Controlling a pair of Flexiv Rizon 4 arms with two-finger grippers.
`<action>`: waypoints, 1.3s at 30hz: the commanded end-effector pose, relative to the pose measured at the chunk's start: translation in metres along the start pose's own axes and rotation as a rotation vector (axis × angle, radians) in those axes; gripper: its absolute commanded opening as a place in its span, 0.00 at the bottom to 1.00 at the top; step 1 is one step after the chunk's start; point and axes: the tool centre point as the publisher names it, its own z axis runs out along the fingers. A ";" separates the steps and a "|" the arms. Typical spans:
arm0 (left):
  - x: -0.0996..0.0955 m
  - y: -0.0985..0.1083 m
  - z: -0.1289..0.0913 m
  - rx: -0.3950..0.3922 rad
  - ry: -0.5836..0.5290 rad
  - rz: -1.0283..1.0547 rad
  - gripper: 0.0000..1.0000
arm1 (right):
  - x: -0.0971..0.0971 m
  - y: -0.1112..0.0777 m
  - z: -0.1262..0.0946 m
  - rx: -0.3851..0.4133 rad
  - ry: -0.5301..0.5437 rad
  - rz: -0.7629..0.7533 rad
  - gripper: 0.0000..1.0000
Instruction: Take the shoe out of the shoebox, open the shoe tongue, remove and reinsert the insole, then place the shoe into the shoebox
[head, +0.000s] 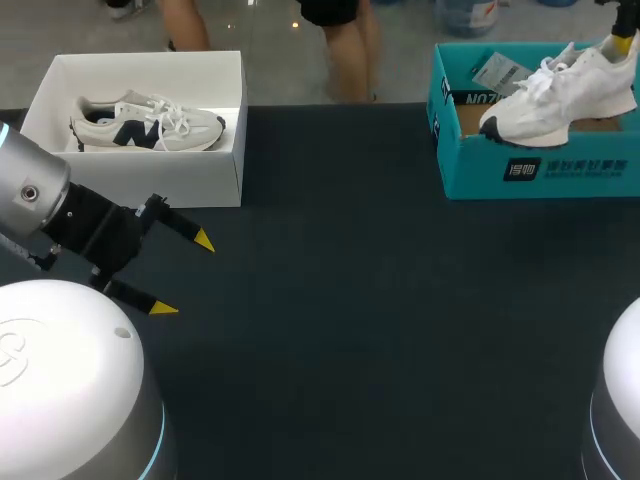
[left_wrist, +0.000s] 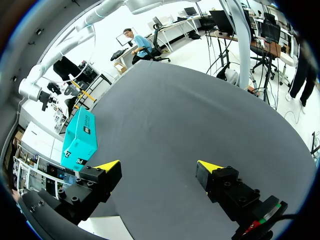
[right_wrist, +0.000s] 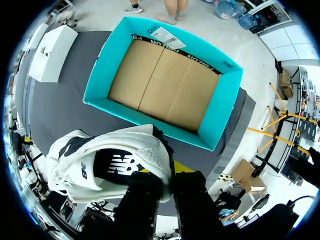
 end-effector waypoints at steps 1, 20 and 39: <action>0.000 0.000 0.000 -0.002 0.002 0.000 1.00 | 0.002 -0.002 -0.003 -0.001 -0.003 0.000 0.00; 0.000 0.000 0.000 -0.002 0.002 0.000 1.00 | 0.002 -0.002 -0.003 -0.001 -0.003 0.000 0.00; 0.000 0.000 0.000 -0.002 0.002 0.000 1.00 | -0.026 0.000 0.008 0.025 0.046 0.399 0.00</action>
